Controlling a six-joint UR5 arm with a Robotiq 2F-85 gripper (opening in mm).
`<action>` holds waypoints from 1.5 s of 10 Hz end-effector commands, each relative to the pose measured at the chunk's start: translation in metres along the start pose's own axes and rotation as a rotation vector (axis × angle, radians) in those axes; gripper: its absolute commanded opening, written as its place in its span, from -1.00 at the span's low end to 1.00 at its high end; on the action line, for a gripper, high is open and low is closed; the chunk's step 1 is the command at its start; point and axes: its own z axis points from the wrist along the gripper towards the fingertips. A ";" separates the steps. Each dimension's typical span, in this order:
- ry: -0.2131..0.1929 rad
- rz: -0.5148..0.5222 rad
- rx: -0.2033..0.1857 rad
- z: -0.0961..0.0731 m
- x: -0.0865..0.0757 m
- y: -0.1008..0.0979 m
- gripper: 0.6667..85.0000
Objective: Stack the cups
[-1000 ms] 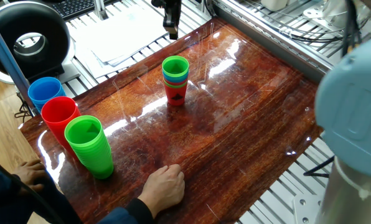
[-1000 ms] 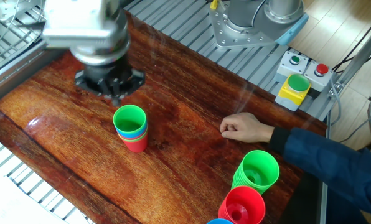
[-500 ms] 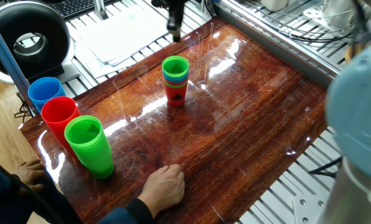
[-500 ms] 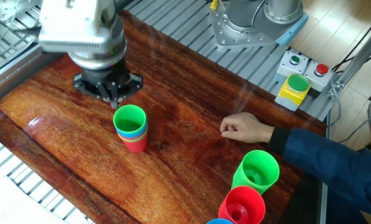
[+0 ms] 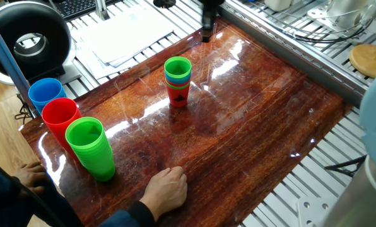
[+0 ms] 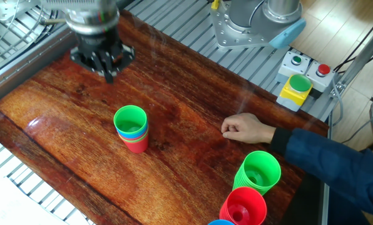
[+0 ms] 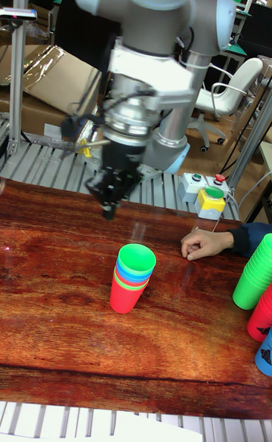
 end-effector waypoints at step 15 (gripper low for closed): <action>0.126 0.036 -0.107 -0.020 -0.011 0.069 -0.98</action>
